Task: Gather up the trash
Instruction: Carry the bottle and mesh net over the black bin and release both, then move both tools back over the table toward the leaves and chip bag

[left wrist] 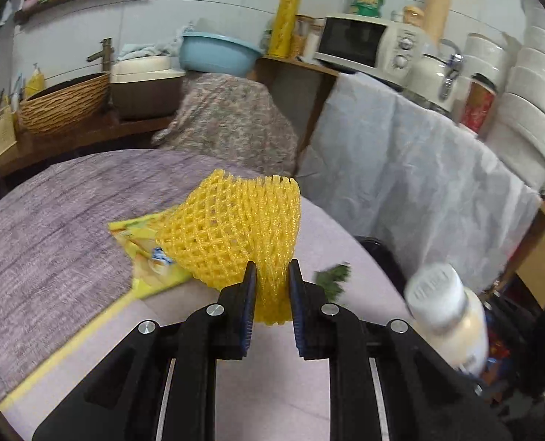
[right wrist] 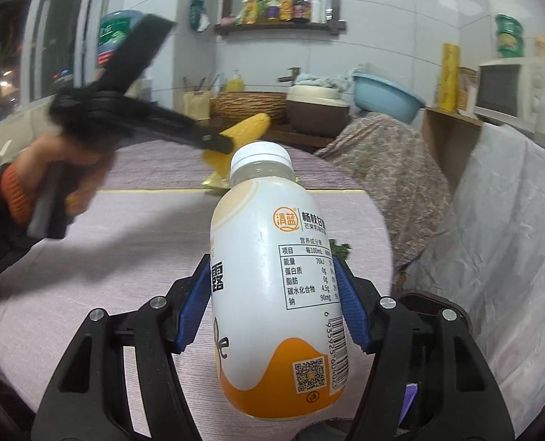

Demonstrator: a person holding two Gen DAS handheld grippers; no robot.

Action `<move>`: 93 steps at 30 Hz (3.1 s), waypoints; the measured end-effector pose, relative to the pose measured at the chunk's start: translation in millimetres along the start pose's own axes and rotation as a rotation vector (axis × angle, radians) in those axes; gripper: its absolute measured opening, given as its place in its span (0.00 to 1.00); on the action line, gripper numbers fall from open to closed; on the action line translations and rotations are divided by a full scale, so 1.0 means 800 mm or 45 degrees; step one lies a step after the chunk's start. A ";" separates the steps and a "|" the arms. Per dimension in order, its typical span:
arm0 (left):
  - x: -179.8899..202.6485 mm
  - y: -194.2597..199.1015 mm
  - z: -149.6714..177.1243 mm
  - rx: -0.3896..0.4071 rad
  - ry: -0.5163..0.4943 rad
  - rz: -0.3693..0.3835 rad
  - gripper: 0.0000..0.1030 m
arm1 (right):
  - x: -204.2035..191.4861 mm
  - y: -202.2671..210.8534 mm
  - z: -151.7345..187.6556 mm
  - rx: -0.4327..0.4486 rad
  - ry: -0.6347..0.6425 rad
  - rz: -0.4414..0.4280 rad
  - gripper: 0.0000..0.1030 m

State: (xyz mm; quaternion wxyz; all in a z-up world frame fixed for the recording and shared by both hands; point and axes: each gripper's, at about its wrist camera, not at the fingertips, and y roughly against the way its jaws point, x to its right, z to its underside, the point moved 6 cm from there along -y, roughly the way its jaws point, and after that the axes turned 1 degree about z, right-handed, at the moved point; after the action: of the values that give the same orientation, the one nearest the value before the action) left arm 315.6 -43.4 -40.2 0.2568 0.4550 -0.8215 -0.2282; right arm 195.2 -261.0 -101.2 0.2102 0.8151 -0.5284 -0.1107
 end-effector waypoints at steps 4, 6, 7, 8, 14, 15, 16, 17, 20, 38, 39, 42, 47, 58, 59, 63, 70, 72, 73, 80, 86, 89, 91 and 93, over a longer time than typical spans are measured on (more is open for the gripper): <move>0.058 -0.012 0.007 -0.047 -0.039 0.142 0.17 | 0.040 0.013 0.009 0.028 -0.119 0.138 0.62; 0.090 -0.027 0.007 -0.073 -0.047 0.216 0.17 | 0.071 0.021 0.019 0.033 -0.194 0.233 0.62; 0.109 -0.038 0.006 -0.083 -0.067 0.240 0.17 | 0.084 0.025 0.025 0.031 -0.218 0.278 0.62; 0.125 -0.045 0.008 -0.088 -0.084 0.255 0.17 | 0.102 0.029 0.032 0.023 -0.255 0.333 0.62; 0.227 -0.127 0.006 -0.240 -0.087 0.451 0.17 | 0.194 0.046 0.083 -0.051 -0.438 0.537 0.62; 0.238 -0.138 0.009 -0.265 -0.089 0.459 0.17 | 0.209 0.049 0.094 -0.067 -0.464 0.570 0.62; 0.250 -0.154 0.012 -0.292 -0.090 0.466 0.17 | 0.216 0.050 0.100 -0.074 -0.477 0.586 0.62; 0.260 -0.170 0.017 -0.327 -0.087 0.470 0.17 | 0.225 0.052 0.108 -0.081 -0.492 0.605 0.62; 0.274 -0.215 0.033 -0.439 -0.034 0.483 0.17 | 0.243 0.054 0.125 -0.111 -0.514 0.648 0.62; 0.274 -0.286 0.051 -0.563 -0.009 0.357 0.56 | 0.301 0.013 0.204 -0.258 -0.626 0.692 0.62; 0.275 -0.286 0.048 -0.548 -0.014 0.350 0.57 | 0.301 0.006 0.207 -0.270 -0.627 0.678 0.62; 0.270 -0.278 0.041 -0.511 -0.014 0.343 0.59 | 0.301 -0.018 0.213 -0.304 -0.626 0.633 0.62; 0.257 -0.248 0.027 -0.432 -0.036 0.327 0.68 | 0.300 -0.069 0.223 -0.377 -0.668 0.535 0.62; 0.200 -0.193 0.009 -0.330 0.036 0.267 0.76 | 0.311 -0.128 0.232 -0.441 -0.681 0.548 0.62; 0.195 -0.187 0.009 -0.321 0.040 0.264 0.76 | 0.308 -0.126 0.230 -0.433 -0.690 0.544 0.62; 0.178 -0.169 0.016 -0.308 0.032 0.243 0.76 | 0.294 -0.108 0.220 -0.407 -0.687 0.559 0.63; 0.139 -0.123 0.027 -0.277 0.079 0.233 0.76 | 0.249 -0.060 0.171 -0.306 -0.698 0.529 0.68; 0.125 -0.104 0.029 -0.244 0.087 0.211 0.76 | 0.230 -0.048 0.147 -0.263 -0.700 0.491 0.68; 0.116 -0.094 0.029 -0.226 0.091 0.195 0.76 | 0.223 -0.042 0.137 -0.249 -0.694 0.479 0.68; 0.027 -0.030 0.035 -0.125 0.083 -0.044 0.77 | 0.137 -0.036 0.049 -0.165 -0.586 0.205 0.68; -0.056 -0.001 0.062 -0.139 0.169 -0.192 0.78 | 0.060 -0.085 0.009 -0.268 -0.420 0.051 0.68; -0.084 0.005 0.073 -0.153 0.203 -0.243 0.78 | 0.034 -0.113 -0.001 -0.331 -0.364 0.048 0.68; -0.097 0.007 0.077 -0.156 0.220 -0.261 0.77 | 0.021 -0.133 -0.002 -0.381 -0.343 0.067 0.62; -0.104 0.008 0.079 -0.156 0.222 -0.272 0.78 | 0.014 -0.151 -0.002 -0.426 -0.325 0.084 0.58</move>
State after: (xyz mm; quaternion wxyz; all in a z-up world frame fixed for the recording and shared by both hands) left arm 309.5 41.0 -102.4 0.3286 0.5414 -0.7276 -0.2634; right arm 299.1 -228.0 -155.1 0.2776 0.7303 -0.5515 -0.2923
